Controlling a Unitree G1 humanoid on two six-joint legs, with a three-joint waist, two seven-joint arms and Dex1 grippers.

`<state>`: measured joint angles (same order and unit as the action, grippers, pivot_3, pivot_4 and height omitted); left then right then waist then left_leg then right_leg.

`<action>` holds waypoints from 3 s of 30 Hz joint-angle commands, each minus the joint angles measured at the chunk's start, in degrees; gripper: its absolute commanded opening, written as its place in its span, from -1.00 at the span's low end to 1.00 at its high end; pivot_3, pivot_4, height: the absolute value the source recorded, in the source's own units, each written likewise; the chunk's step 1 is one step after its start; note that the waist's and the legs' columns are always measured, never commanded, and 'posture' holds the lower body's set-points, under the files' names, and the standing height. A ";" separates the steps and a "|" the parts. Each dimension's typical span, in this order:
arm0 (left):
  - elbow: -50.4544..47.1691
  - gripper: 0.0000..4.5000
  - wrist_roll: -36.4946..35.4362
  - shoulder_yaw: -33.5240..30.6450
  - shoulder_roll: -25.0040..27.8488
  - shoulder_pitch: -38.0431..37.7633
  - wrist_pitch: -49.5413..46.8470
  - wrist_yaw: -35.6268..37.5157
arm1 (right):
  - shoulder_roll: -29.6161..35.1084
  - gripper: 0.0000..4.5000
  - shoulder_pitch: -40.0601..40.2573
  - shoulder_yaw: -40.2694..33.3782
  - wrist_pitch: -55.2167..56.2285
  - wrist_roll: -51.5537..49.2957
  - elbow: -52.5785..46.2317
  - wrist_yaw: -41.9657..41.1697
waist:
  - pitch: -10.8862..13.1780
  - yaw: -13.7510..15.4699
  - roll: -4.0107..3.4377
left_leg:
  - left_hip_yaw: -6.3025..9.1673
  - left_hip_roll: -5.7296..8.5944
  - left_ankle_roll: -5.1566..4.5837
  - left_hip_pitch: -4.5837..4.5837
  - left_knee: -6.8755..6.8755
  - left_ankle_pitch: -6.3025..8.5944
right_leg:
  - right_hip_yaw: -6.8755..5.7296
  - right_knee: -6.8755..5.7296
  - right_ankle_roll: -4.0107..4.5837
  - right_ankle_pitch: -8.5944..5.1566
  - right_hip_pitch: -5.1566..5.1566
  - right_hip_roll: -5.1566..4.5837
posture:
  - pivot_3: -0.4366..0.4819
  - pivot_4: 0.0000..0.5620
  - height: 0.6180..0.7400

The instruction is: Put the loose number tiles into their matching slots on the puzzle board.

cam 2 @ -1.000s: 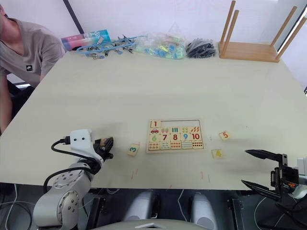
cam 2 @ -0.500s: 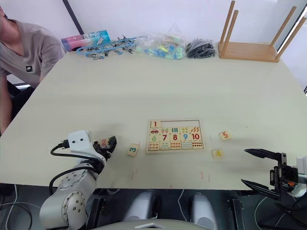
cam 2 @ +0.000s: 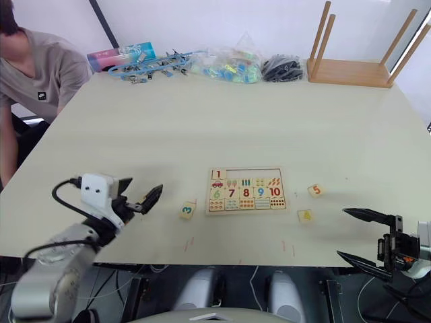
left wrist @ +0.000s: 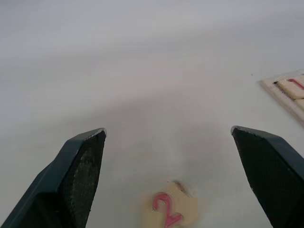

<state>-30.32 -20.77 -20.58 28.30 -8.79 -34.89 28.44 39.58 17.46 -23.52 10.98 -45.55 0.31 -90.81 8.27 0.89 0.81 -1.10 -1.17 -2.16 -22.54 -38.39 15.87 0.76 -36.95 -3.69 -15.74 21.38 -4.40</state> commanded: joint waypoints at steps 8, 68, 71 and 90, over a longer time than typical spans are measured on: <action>51.21 0.99 -0.41 9.84 21.61 22.81 34.73 57.58 | -1.65 1.00 -1.25 -0.71 -0.89 1.34 -2.79 2.36 | 0.04 -0.06 0.00 | -0.03 0.10 -0.01 -0.07 0.00 0.00 | -0.02 0.02 -0.22 0.12 0.09 0.20 | -0.05 -0.47 1.00; 82.43 -0.56 -3.52 35.89 26.94 39.35 62.43 64.06 | -3.61 1.00 -3.64 -1.84 1.21 1.86 -0.96 1.91 | 0.05 -0.19 -0.02 | -0.06 -0.04 -0.04 -0.06 -0.03 0.01 | 0.08 -0.14 -0.31 0.16 0.14 0.32 | -0.05 -0.47 1.00; 78.20 -0.56 -4.55 37.62 28.23 41.44 59.26 64.06 | -3.75 1.00 -3.66 -2.00 1.18 1.69 -1.08 2.04 | 0.06 0.00 0.00 | -0.06 -0.03 -0.04 -0.06 -0.03 0.01 | 0.08 -0.15 -0.31 0.16 0.14 0.32 | -0.05 -0.47 1.00; 51.90 -0.56 -2.05 39.89 18.90 54.77 29.53 62.09 | -6.91 1.00 -0.15 -3.03 1.58 1.49 -5.98 6.16 | 0.10 -0.09 0.06 | -0.01 0.11 -0.04 -0.15 -0.10 0.00 | 0.09 -0.15 -0.32 0.15 0.14 0.38 | -0.05 -0.47 1.00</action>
<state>24.71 -23.50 19.82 47.89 44.57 -3.02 90.52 32.65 16.74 -24.83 11.68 -43.17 -3.85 -84.99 8.37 0.80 0.87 -1.10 -1.06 -2.20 -22.70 -38.50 15.87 0.85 -37.09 -4.01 -15.59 21.52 -4.01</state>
